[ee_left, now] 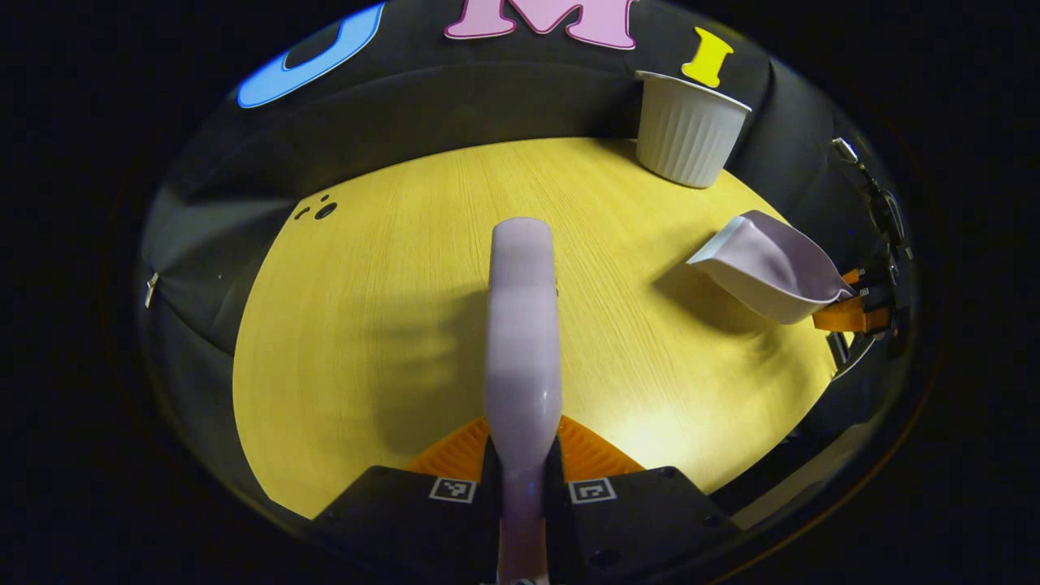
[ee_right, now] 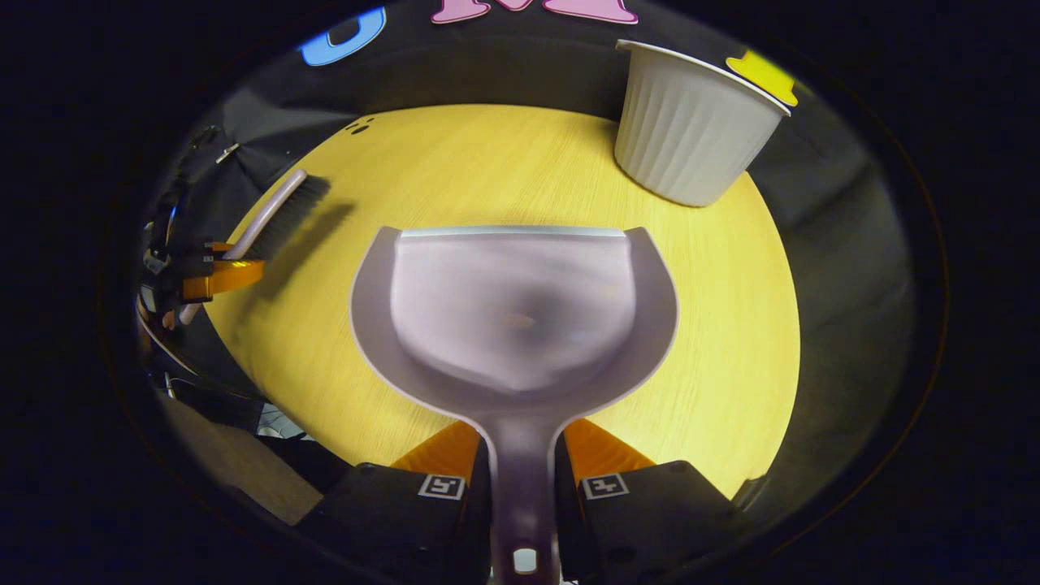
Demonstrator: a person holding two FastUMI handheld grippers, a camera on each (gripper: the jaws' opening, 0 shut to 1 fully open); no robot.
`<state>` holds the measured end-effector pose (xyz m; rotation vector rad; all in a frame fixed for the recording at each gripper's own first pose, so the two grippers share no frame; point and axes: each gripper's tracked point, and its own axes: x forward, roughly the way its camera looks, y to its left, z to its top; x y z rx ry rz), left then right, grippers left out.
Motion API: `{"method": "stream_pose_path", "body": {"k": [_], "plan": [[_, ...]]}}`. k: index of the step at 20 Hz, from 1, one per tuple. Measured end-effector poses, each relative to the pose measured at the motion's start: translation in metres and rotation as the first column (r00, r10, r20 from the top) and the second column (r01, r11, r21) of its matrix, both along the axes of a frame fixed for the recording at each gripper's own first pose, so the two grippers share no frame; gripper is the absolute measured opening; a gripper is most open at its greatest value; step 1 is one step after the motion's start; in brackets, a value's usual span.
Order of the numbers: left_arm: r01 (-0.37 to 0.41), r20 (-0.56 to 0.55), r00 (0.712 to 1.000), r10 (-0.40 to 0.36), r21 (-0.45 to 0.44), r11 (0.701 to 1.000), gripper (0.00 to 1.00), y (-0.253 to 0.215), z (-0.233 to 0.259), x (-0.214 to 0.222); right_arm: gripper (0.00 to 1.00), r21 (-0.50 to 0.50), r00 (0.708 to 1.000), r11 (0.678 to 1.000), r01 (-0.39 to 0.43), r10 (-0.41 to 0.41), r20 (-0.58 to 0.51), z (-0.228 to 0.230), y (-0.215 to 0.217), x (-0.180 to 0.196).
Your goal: Pick up the small broom and dustpan from the desktop, sweep the trash into the dustpan with the broom, and then empty the trash into the garbage bin.
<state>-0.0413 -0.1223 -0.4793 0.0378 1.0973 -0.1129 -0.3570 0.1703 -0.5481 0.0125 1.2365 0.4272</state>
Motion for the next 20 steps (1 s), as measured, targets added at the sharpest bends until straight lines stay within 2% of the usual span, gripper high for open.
{"method": "stream_pose_path", "body": {"k": [3,4,9,10,11,12,13,14,15,20], "plan": [[0.012,-0.013,1.0,-0.012,0.011,1.0,0.28,0.003,-0.013,0.003,0.37,0.021,1.0,1.0,0.021,-0.021,-0.015,-0.011,0.008,-0.006],[0.022,-0.021,1.0,-0.021,0.02,1.0,0.26,0.004,-0.018,0.004,0.37,0.014,1.0,1.0,0.023,-0.023,-0.016,-0.015,0.008,-0.006],[0.063,-0.036,0.997,-0.061,0.061,0.996,0.31,0.003,-0.032,0.01,0.37,-0.044,1.0,0.999,0.01,-0.009,0.005,-0.022,0.01,-0.007],[0.071,-0.038,0.997,-0.069,0.062,0.996,0.33,0.003,-0.032,0.009,0.34,-0.048,1.0,0.999,0.009,-0.009,0.003,-0.023,0.009,-0.008],[0.076,-0.034,0.997,-0.074,0.073,0.994,0.37,0.004,-0.032,0.011,0.38,-0.047,1.0,0.999,0.006,-0.006,0.001,-0.022,0.01,-0.009],[0.082,-0.031,0.996,-0.079,0.079,0.994,0.34,0.003,-0.03,0.013,0.38,-0.038,1.0,0.999,0.009,-0.009,-0.001,-0.021,0.011,-0.009],[0.085,-0.031,0.996,-0.083,0.085,0.993,0.39,0.002,-0.027,0.013,0.39,-0.025,1.0,1.0,0.013,-0.013,-0.001,-0.019,0.011,-0.01],[0.088,-0.03,0.996,-0.085,0.088,0.992,0.32,0.003,-0.027,0.013,0.37,-0.019,1.0,1.0,0.013,-0.013,-0.001,-0.017,0.012,-0.012],[0.089,-0.029,0.996,-0.087,0.092,0.992,0.33,0.004,-0.025,0.012,0.41,-0.019,1.0,1.0,0.01,-0.01,-0.005,-0.015,0.011,-0.015],[0.075,-0.005,0.997,-0.075,0.106,0.991,0.33,0.013,-0.004,0.002,0.41,-0.028,0.998,0.999,-0.016,0.017,0.053,0.016,-0.001,-0.015]]}}
